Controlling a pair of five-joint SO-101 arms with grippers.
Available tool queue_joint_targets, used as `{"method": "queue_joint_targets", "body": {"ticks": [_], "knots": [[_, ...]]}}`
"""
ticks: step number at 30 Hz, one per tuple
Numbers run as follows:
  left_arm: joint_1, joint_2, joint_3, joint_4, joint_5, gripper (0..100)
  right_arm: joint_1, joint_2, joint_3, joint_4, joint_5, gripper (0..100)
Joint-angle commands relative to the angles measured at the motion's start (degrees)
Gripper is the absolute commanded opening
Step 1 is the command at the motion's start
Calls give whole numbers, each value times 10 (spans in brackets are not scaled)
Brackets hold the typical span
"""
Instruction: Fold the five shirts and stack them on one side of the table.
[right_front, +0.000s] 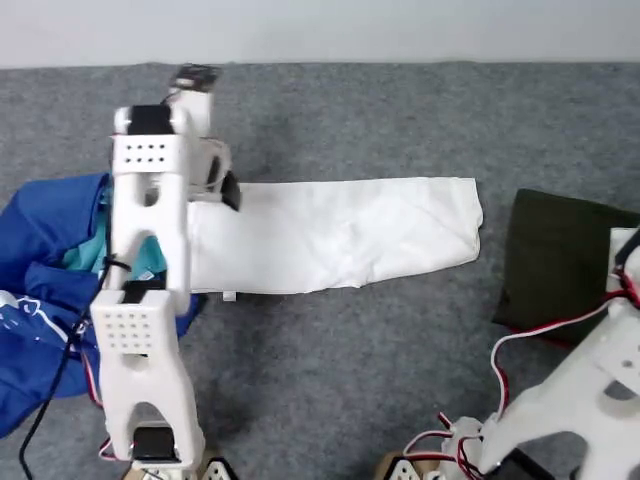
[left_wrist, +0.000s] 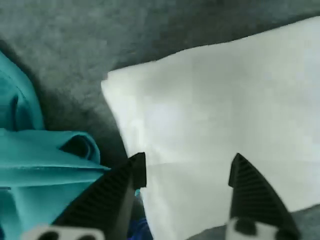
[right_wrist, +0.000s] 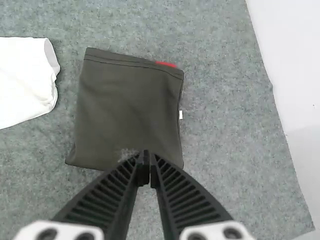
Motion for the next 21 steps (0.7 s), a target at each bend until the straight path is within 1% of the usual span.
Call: {"method": "queue_joint_targets", "body": {"ticks": [1, 11, 16, 21], "knots": [[-21, 29, -3, -6, 4, 280, 5, -17, -3, 22, 2, 19], [-25, 123, -5, -69, 3, 276, 7, -20, -3, 22, 4, 19], [-25, 160, -50, -48, 4, 267, 7, -20, -3, 22, 3, 19], [-21, 213, -122, -4, 4, 186, 7, -21, -3, 22, 2, 19]]}}
